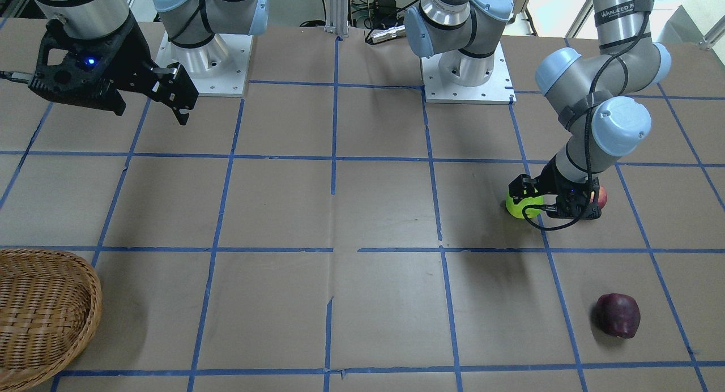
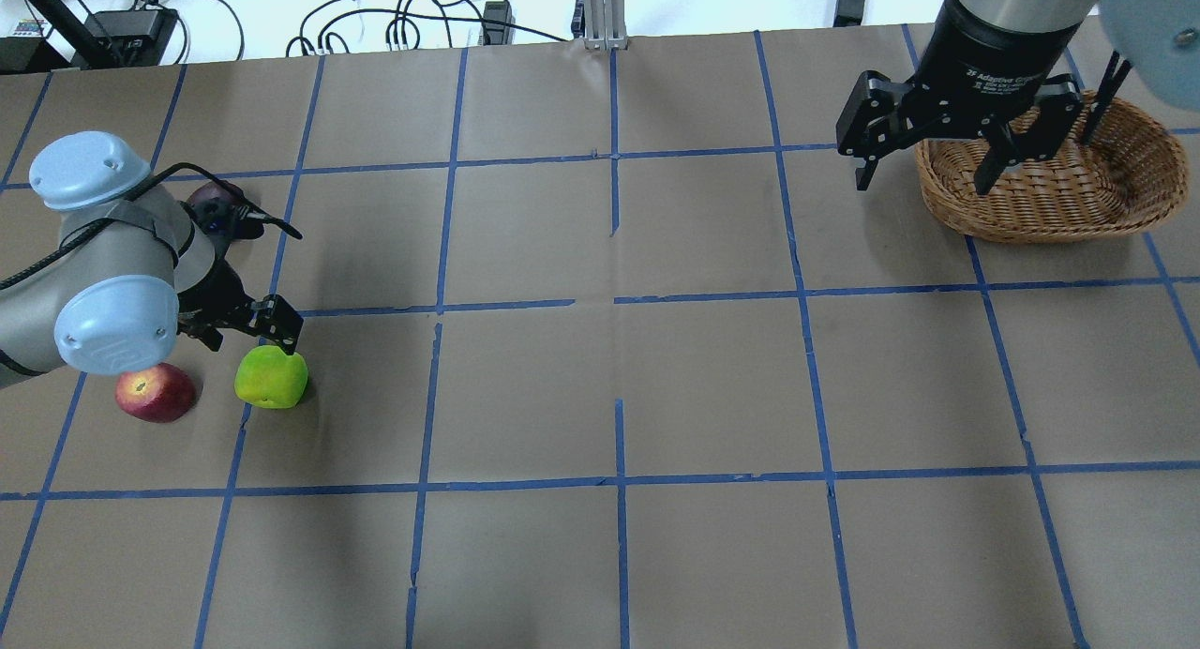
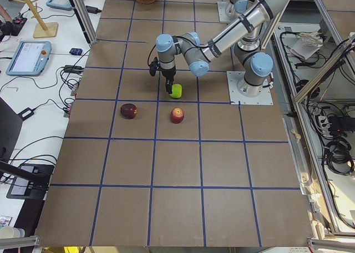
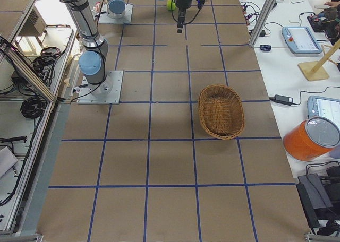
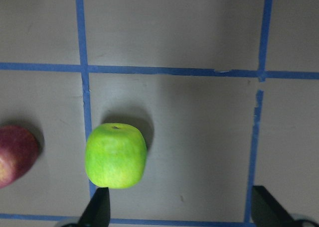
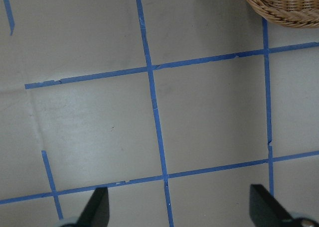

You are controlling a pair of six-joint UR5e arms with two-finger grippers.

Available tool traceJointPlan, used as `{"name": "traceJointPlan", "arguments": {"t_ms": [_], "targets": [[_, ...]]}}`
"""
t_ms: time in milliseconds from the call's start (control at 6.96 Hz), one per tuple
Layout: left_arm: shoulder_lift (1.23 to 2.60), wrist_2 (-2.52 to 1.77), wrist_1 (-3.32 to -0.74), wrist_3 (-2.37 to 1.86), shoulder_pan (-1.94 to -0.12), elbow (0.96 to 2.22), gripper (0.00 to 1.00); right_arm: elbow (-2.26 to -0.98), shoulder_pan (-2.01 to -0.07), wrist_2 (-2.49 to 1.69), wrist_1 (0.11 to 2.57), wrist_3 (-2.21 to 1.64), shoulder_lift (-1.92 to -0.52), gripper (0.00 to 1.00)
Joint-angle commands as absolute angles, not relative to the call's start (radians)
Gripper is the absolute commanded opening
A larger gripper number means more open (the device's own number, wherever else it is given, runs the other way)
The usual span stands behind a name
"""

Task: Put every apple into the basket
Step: 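Lower the left gripper onto the green apple and grasp it, then carry the green apple with the left gripper to the table center and release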

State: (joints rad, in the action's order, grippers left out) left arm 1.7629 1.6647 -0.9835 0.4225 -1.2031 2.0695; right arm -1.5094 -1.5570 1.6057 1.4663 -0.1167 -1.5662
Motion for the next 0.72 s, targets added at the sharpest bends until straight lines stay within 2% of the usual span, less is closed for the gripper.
{"name": "traceJointPlan", "arguments": {"t_ms": [0, 144, 288, 431, 575], "targets": [[1.811, 1.667, -0.985, 0.4, -1.193, 2.126, 1.0, -1.509, -1.557, 1.606, 1.468, -0.106, -1.566, 1.0], [1.833, 1.667, -0.982, 0.399, -1.193, 2.128, 1.0, -1.509, -1.557, 1.606, 1.47, -0.115, -1.566, 1.0], [1.833, 1.667, -0.983, 0.399, -1.193, 2.119, 0.41, -1.509, -1.557, 1.606, 1.47, -0.118, -1.566, 1.0], [1.815, 1.666, -0.982, 0.393, -1.2, 2.114, 0.04, -1.509, -1.557, 1.606, 1.471, -0.114, -1.566, 1.0], [1.81, 1.649, -0.982, 0.321, -1.227, 2.093, 0.0, -1.509, -1.557, 1.608, 1.47, -0.107, -1.565, 1.0]]}}
